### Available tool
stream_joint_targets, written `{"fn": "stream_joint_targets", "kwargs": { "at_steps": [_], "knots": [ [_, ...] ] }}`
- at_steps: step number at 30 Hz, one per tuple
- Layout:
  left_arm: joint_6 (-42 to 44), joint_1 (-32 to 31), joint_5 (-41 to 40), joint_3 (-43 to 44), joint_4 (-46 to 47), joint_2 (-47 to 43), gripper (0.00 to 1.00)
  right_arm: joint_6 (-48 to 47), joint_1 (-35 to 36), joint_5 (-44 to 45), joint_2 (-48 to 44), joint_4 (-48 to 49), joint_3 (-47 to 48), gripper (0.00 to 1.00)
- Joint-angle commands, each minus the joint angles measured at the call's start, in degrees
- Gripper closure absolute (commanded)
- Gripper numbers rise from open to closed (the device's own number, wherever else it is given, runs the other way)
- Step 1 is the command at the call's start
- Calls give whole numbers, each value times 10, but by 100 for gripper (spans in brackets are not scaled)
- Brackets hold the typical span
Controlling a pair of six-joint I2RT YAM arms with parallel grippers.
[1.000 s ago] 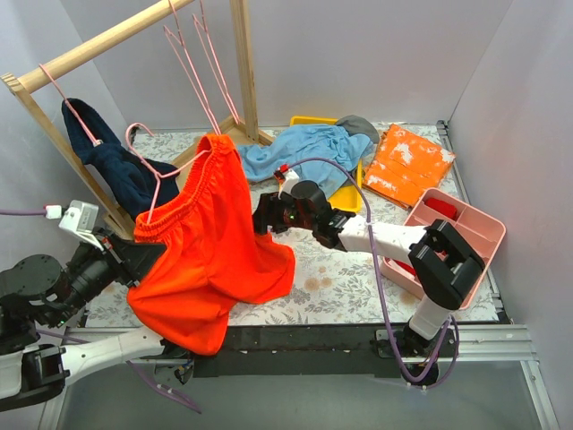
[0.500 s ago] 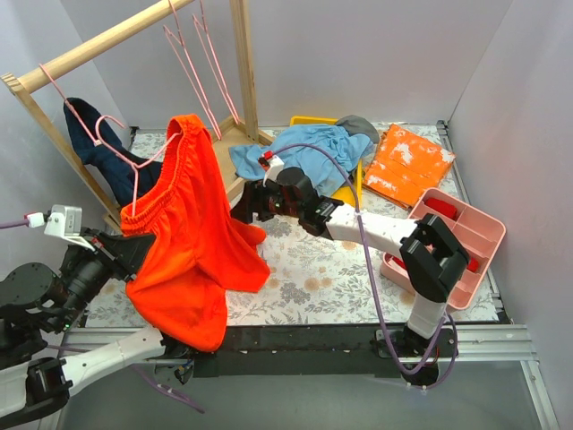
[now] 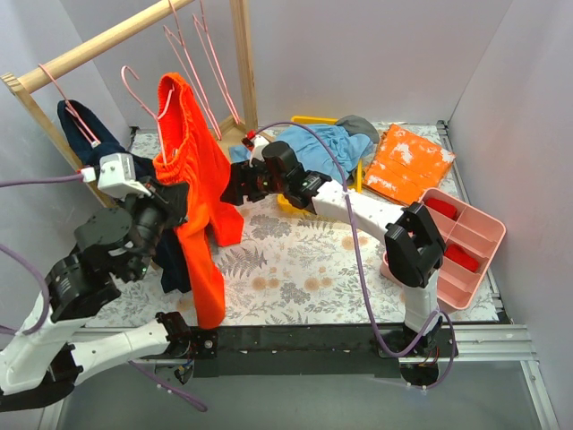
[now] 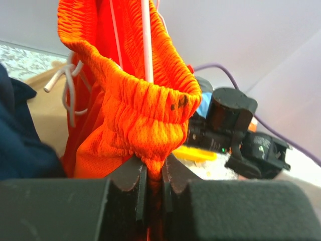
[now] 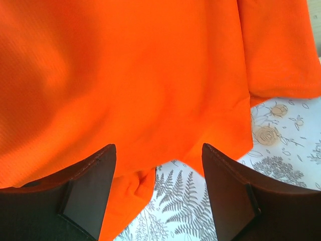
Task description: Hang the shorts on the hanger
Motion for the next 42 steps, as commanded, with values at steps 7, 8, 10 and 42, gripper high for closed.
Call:
{"fn": "stream_joint_targets", "kwargs": {
  "at_steps": [7,8,10,42],
  "knots": [
    [82,3,-176,14,185,89,100,-39,-8,-30,-29,-52,-6,24],
    [95,3,-198,10,200,91,100,-42,-8,-30,-36,-55,-10,24],
    [161,3,-219,-5,263,101,100,-44,-8,-31,-44,-58,-23,24],
    [127,339,-20,81,249,256,100,-90,-8,3,-191,-137,-140,24]
  ]
}}
